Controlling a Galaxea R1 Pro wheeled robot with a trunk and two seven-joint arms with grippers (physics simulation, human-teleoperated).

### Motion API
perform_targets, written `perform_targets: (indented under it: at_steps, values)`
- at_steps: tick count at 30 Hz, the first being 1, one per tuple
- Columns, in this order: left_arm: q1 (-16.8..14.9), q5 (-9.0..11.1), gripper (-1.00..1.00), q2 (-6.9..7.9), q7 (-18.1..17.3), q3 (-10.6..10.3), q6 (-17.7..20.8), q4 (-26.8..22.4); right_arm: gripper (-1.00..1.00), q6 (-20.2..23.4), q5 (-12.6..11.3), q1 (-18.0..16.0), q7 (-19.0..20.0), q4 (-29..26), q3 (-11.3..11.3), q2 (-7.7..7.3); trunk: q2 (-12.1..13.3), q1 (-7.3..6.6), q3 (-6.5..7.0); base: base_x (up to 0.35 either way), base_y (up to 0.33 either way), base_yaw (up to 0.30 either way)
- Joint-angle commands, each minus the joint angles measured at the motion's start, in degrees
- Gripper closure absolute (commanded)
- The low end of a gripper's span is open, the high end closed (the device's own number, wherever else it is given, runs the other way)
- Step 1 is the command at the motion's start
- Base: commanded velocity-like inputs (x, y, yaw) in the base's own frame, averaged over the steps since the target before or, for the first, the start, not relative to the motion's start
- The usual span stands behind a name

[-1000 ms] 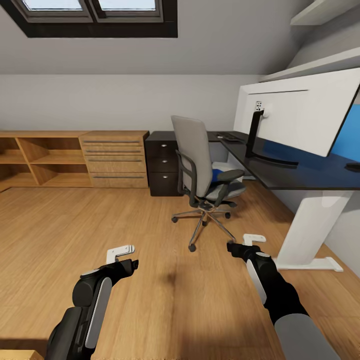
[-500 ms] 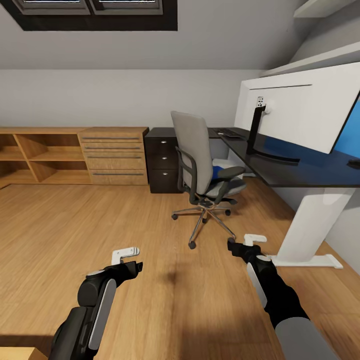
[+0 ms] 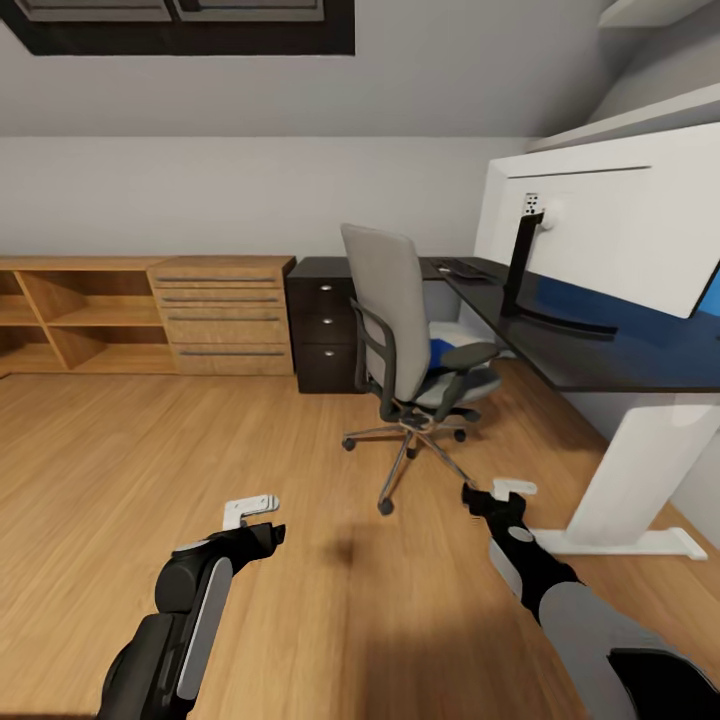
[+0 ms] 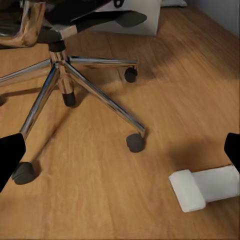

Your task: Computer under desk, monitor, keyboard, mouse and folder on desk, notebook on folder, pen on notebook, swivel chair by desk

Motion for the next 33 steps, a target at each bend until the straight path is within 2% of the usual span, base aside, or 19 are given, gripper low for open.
perform_targets:
  at_steps: [1, 2, 7, 12, 20, 22, 23, 33]
  values:
    - [-0.03, 0.61, -1.0, -0.03, 0.46, 0.05, 0.21, -0.05, -1.0, -1.71, -0.38, -0.9, -0.08, 1.99, -0.02, -0.15, -0.02, 0.02, -0.06, 0.317, 0.0, 0.0]
    - [-0.03, 0.61, -1.0, -0.03, 0.46, 0.05, 0.23, -0.05, -1.0, -4.07, -0.37, -2.04, -0.27, 4.69, -0.02, -0.37, -0.02, 0.02, -0.06, 0.319, 0.0, 0.0]
    - [-0.03, 0.67, -1.0, -0.03, 0.46, 0.05, 0.29, -0.02, -1.0, -7.82, -0.33, -3.65, -0.98, 8.99, 0.15, -0.73, -0.02, 0.02, -0.06, 0.32, 0.0, 0.0]
    - [0.58, 0.7, -1.0, -0.03, 0.45, 0.05, 0.3, -0.04, -1.0, -8.89, -0.32, -3.99, -1.23, 9.93, 0.23, -0.98, -0.02, 0.02, -0.06, 0.321, 0.0, 0.0]
    - [1.09, 0.7, -1.0, -0.04, 0.45, 0.05, 0.3, 0.09, -1.0, -14.2, -0.5, -4.07, -1.58, 10.06, -0.04, -2.37, -0.02, 0.02, -0.06, 0.302, 0.0, 0.0]
    - [1.1, 0.7, -1.0, -0.04, 0.46, 0.05, 0.3, 0.11, -1.0, -16.49, -0.51, -4.07, -2.69, 10.05, -0.03, -2.66, -0.02, 0.02, -0.06, 0.187, 0.0, 0.0]
    - [1.11, 0.7, -1.0, -0.06, 0.46, 0.05, 0.3, 0.12, -1.0, -20.45, -0.5, -4.08, -5.98, 10.09, 0.03, -2.88, -0.02, 0.02, -0.06, 0.113, 0.0, 0.0]
    - [1.11, 0.7, -1.0, -0.04, 0.46, 0.12, 0.3, 0.13, -1.0, -21.94, -0.33, -4.08, -7.25, 10.13, 0.24, -3.2, -0.02, 0.02, -0.06, 0.245, 0.0, 0.0]
